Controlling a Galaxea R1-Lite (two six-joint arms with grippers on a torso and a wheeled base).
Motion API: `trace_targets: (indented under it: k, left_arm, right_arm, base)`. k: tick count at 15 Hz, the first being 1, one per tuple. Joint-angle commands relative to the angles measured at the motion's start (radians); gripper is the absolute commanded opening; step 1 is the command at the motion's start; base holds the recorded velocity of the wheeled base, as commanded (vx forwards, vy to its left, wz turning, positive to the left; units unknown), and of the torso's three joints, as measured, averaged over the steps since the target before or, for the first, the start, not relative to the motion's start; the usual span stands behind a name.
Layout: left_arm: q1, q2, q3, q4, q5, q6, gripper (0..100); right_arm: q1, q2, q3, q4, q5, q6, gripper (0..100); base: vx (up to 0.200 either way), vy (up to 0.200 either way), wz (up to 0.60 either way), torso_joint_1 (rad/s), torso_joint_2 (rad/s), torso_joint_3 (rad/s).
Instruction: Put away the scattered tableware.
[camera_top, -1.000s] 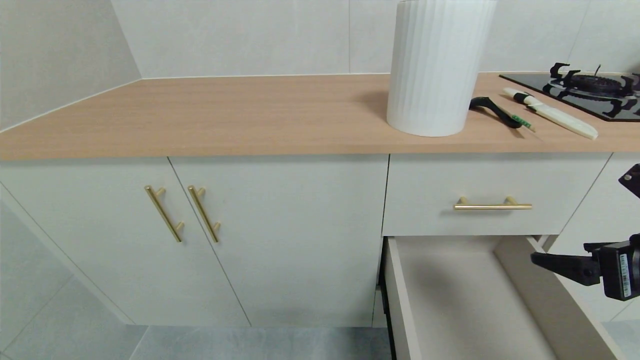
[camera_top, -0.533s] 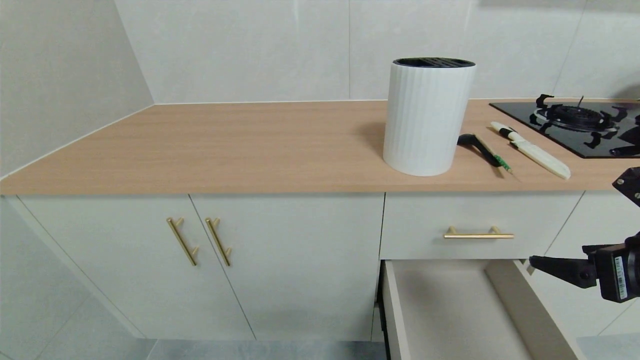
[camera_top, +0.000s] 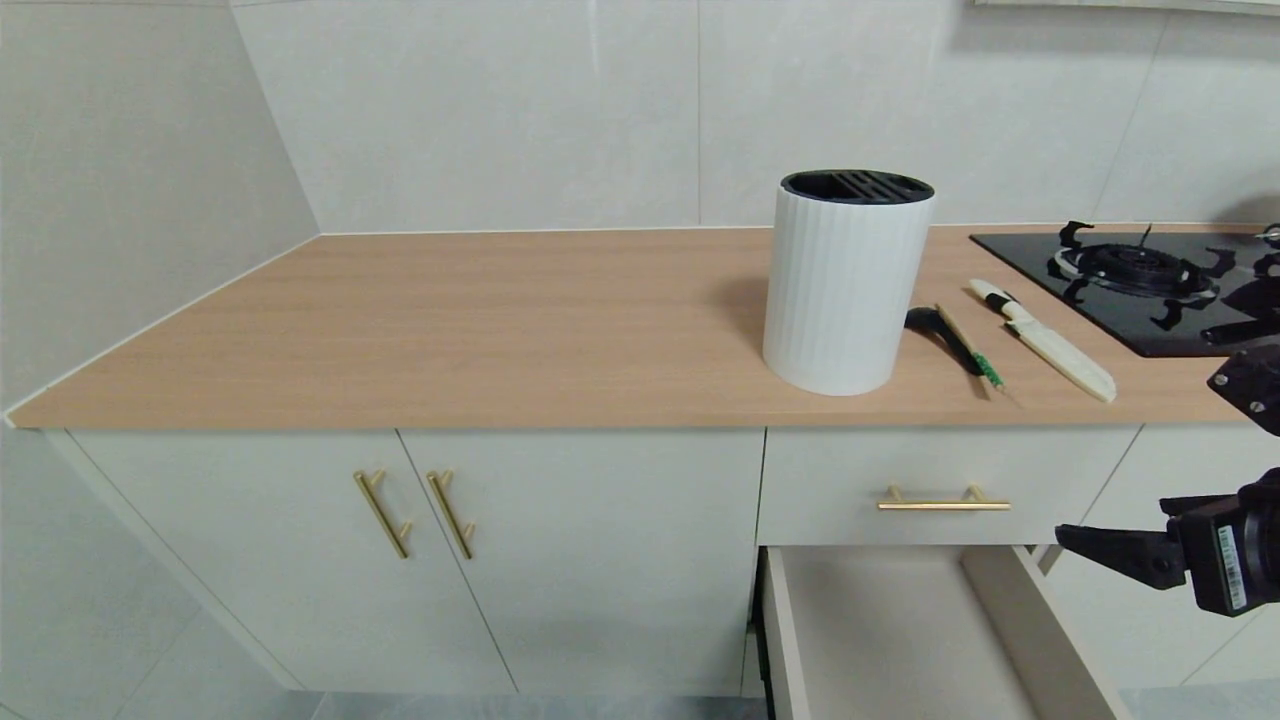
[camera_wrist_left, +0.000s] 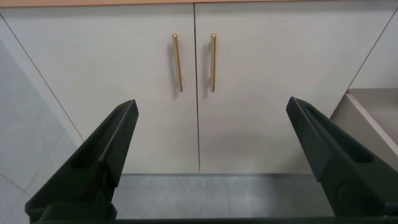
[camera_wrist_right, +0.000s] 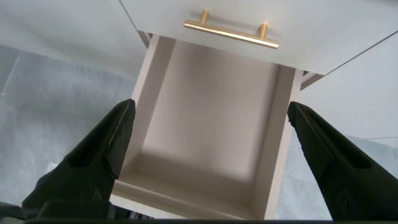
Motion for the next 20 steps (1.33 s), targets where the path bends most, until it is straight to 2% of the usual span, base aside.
trace_targets:
  k: [1,4,6,9,11,14,17,20]
  left_arm:
    - [0.000,0.000,0.000,0.000,0.000,0.000,100]
    - [0.000,0.000,0.000,0.000,0.000,0.000,100]
    - [0.000,0.000,0.000,0.000,0.000,0.000,100]
    - [0.000,0.000,0.000,0.000,0.000,0.000,100]
    - [0.000,0.000,0.000,-0.002,0.000,0.000,100]
    - [0.000,0.000,0.000,0.000,0.000,0.000,100]
    - [0.000,0.000,0.000,0.000,0.000,0.000,100]
    - [0.000,0.000,0.000,0.000,0.000,0.000,100]
  right_arm:
    - [0.000,0.007,0.002,0.000,0.000,-0.001,100]
    - [0.000,0.016,-0.051,0.006,-0.029,0.015,100]
    - [0.000,0.067,-0.169,0.034,-0.067,0.079,100]
    - [-0.003,0.346,-0.597,0.274,-0.123,0.260,100]
    - [-0.003,0.479,-0.769,0.333,-0.158,0.354,100]
    - [-0.017,0.594,-0.817,0.327,-0.185,0.432,100]
    - [-0.034,0.657,-0.818,0.313,-0.258,0.432,100]
    - [-0.040,0.665,-0.817,0.300,-0.262,0.432,100]
  base:
    - [0.000,0.000,0.00,0.000,0.00,0.000]
    - [0.000,0.000,0.00,0.000,0.00,0.000]
    - [0.000,0.000,0.00,0.000,0.00,0.000]
    - [0.000,0.000,0.00,0.000,0.00,0.000]
    - [0.000,0.000,0.00,0.000,0.00,0.000]
    - [0.000,0.000,0.00,0.000,0.00,0.000]
    - [0.000,0.000,0.00,0.000,0.00,0.000]
    - [0.000,0.000,0.00,0.000,0.00,0.000]
